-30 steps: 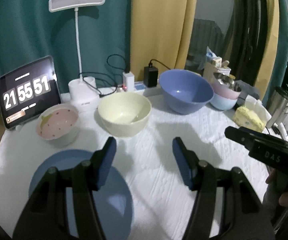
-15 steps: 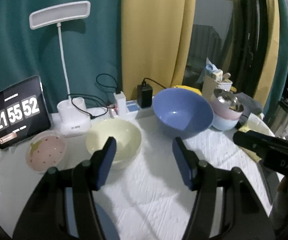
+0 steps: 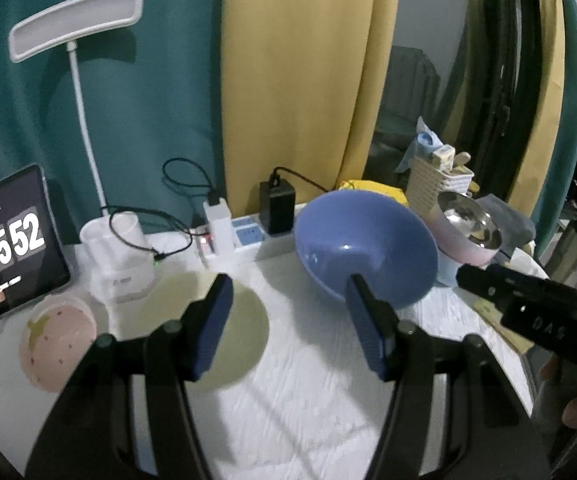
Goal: Organize plates and bowls
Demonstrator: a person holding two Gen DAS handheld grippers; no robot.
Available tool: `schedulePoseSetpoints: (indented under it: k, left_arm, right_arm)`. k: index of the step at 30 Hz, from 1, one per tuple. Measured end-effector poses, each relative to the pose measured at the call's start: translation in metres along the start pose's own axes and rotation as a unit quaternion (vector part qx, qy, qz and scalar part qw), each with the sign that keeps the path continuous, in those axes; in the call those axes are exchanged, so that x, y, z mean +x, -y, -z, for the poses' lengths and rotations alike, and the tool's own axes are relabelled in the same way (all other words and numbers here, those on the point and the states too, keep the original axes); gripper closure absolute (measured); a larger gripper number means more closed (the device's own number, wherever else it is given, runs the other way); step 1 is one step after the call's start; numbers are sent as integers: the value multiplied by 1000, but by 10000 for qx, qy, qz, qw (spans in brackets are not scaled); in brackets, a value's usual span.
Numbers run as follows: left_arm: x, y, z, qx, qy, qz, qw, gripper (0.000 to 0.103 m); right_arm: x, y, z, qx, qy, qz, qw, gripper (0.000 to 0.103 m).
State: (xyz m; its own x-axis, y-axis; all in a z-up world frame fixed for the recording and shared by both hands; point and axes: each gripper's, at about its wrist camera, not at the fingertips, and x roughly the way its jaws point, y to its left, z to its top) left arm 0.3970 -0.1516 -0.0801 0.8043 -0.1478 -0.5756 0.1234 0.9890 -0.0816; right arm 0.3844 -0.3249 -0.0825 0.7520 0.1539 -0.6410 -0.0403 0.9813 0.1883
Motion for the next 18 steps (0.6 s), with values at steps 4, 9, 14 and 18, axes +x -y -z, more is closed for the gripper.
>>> schedulePoseSetpoints:
  k: [4,9,14,18]
  left_arm:
    - [22,2,-5,50,-79,-1,10000,43]
    - [50,6,-6,73,-224,62,9997,43]
    - [76,17,-4,185,-362,91,9991,43]
    - [95,21,-3,278,-516,7,9983,43]
  right_arm:
    - [21,6,-4,32,-102,97,9999,52]
    - [49,11,-6,51,-264,213,9994,52]
    - [68,15,-7,67,-321,287,9991,52]
    - [81,18,-6,40,-369,358,9987,52]
